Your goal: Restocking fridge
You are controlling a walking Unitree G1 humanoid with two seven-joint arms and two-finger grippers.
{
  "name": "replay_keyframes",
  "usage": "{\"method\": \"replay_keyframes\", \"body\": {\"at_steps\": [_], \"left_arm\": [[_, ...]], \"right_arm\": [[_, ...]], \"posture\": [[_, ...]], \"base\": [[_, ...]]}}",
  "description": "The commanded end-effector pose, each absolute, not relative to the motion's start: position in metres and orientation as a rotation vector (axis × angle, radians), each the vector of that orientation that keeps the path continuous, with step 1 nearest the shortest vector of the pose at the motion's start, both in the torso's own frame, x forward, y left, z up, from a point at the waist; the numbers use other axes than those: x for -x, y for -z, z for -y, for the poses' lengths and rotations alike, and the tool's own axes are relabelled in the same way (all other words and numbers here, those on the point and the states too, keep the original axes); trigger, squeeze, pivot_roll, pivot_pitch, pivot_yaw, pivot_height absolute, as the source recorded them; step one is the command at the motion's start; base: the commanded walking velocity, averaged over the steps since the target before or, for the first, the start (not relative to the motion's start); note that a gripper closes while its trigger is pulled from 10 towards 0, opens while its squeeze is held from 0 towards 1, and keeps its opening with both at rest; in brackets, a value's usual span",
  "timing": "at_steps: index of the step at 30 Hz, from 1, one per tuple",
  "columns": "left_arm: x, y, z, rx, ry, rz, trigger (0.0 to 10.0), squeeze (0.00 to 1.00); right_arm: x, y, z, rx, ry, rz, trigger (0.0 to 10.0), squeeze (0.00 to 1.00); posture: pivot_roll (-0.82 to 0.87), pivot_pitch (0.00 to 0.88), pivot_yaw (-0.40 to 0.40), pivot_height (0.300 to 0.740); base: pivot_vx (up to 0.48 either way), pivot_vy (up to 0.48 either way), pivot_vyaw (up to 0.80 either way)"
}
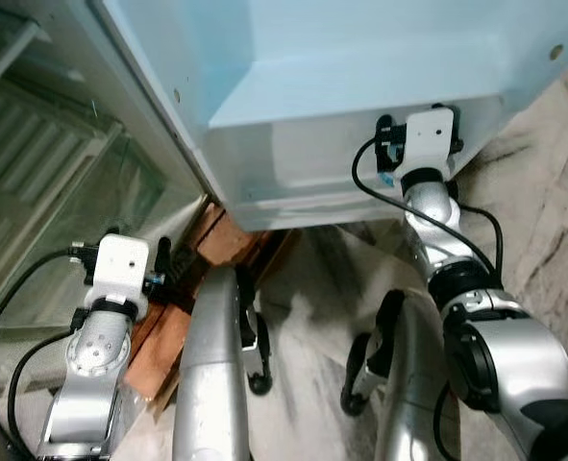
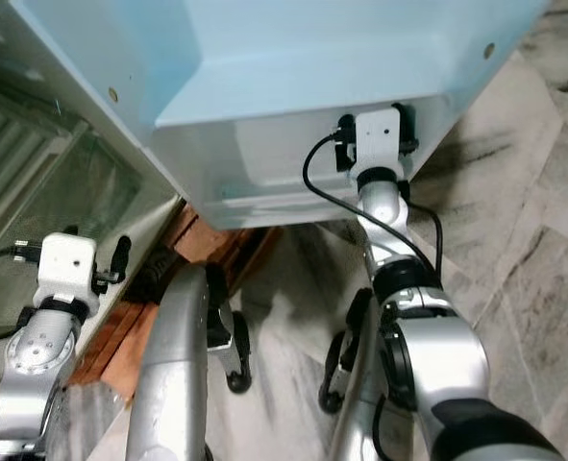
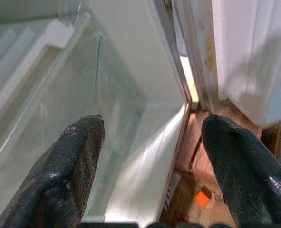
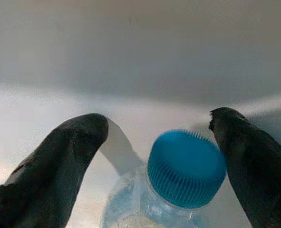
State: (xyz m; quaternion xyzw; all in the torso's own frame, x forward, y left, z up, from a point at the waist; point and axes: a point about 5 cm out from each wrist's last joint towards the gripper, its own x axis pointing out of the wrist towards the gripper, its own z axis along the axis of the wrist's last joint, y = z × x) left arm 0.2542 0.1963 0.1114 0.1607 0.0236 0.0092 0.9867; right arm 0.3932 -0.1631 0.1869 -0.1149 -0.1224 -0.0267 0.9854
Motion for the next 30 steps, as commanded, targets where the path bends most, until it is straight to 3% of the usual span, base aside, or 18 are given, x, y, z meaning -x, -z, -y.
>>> {"method": "replay_keyframes", "body": {"at_steps": [1,6,10,15,16,17,23,30], "left_arm": [[-0.252,-0.101,-0.201,-0.319,-0.02,-0.086,10.0,0.0],[-0.249,-0.094,-0.202,-0.293,-0.024,-0.099,10.0,0.0],[-0.244,-0.083,-0.198,-0.218,-0.04,-0.117,10.0,0.0],[-0.244,-0.081,-0.192,-0.208,-0.033,-0.113,10.0,0.0],[-0.245,-0.081,-0.191,-0.207,-0.031,-0.105,10.0,0.0],[-0.245,-0.082,-0.191,-0.204,-0.033,-0.103,10.0,0.0],[-0.247,-0.079,-0.191,-0.194,-0.044,-0.098,10.0,0.0],[-0.245,-0.078,-0.187,-0.191,-0.037,-0.097,10.0,0.0]], "right_arm": [[-0.391,-0.202,0.167,0.222,0.034,0.307,10.0,1.0],[-0.378,-0.198,0.163,0.222,0.001,0.33,10.0,1.0],[-0.332,-0.17,0.163,0.223,-0.018,0.352,10.0,1.0],[-0.307,-0.149,0.157,0.185,-0.059,0.335,10.0,1.0],[-0.295,-0.143,0.153,0.17,-0.08,0.332,10.0,0.33],[-0.291,-0.137,0.151,0.157,-0.084,0.302,10.0,0.0],[-0.27,-0.118,0.151,0.084,-0.087,0.152,10.0,0.0],[-0.276,-0.12,0.159,0.031,-0.065,0.144,10.0,0.0]], "posture": [[0.13,0.184,0.081,0.541],[0.1,0.166,0.077,0.541],[0.08,0.138,0.057,0.541],[0.07,0.121,0.041,0.541],[0.07,0.117,0.041,0.541],[0.07,0.117,0.04,0.541],[0.06,0.11,0.037,0.541],[0.06,0.11,0.031,0.566]], "base": [[0.0,0.0,0.0],[0.0,0.0,0.0],[0.0,0.0,0.0],[0.0,0.0,0.0],[0.0,0.0,0.0],[0.0,0.0,0.0],[0.0,0.0,0.0],[0.0,0.0,0.0]]}}
